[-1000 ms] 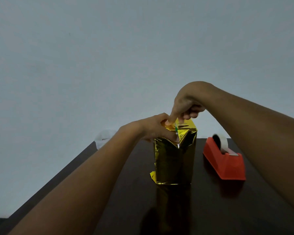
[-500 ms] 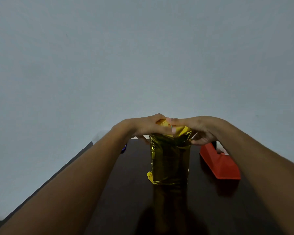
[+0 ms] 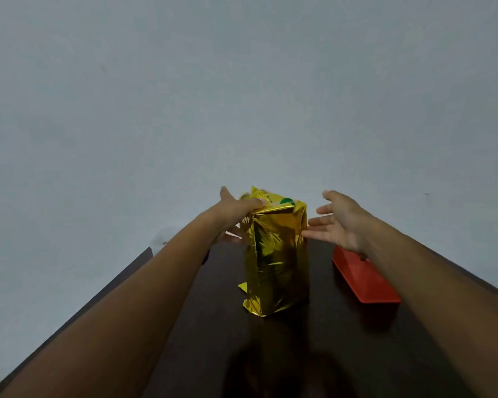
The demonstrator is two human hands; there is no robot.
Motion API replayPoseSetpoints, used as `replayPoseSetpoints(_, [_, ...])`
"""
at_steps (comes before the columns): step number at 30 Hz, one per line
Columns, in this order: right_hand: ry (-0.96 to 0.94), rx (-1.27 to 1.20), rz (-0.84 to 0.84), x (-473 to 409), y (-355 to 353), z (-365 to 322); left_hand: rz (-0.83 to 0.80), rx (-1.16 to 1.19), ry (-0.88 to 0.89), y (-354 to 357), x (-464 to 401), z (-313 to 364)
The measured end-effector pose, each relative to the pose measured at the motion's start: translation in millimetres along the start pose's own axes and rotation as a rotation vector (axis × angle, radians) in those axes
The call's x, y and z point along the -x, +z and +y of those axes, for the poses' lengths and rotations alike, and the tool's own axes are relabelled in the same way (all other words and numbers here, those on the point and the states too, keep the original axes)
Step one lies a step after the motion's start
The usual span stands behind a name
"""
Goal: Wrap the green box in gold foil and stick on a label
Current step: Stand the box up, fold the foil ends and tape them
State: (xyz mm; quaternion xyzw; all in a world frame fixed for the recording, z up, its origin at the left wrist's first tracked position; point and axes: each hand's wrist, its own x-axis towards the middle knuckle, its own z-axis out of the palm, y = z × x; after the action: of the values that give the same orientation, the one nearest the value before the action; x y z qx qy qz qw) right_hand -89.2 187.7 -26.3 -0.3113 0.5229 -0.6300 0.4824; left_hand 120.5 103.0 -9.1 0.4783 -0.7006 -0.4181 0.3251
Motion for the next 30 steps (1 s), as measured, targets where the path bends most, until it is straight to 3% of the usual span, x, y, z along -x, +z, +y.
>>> replayPoseSetpoints(3, [-0.142, -0.041, 0.046, 0, 5, 15, 0.072, 0.035, -0.050, 4, 0, -3])
replayPoseSetpoints(6, [-0.248, 0.139, 0.047, 1, 19, 32, 0.058, 0.064, -0.052, 8, 2, -2])
replayPoseSetpoints(9, [-0.258, 0.235, 0.119, 8, 29, 40, 0.086, 0.093, -0.015, 11, 8, -2])
replayPoseSetpoints(13, [-0.282, 0.201, 0.033, 7, 37, 50, 0.028, 0.254, -0.025, 13, 18, -1])
replayPoseSetpoints(19, [-0.467, 0.536, 0.102, 2, 35, 69, -0.046, 0.325, 0.000, 18, 20, 0])
replayPoseSetpoints(22, [-0.405, 0.565, 0.078, -4, 31, 60, 0.088, 0.202, 0.114, 14, 16, 2])
replayPoseSetpoints(25, [-0.380, 0.547, -0.015, -6, 22, 47, 0.187, 0.117, 0.386, 0, 10, -1])
replayPoseSetpoints(27, [-0.384, 0.549, -0.057, -4, 15, 39, 0.068, 0.014, 0.509, -10, 8, -4])
replayPoseSetpoints(30, [-0.349, 0.556, -0.088, -3, 8, 31, -0.072, -0.141, 0.530, -16, 4, -5])
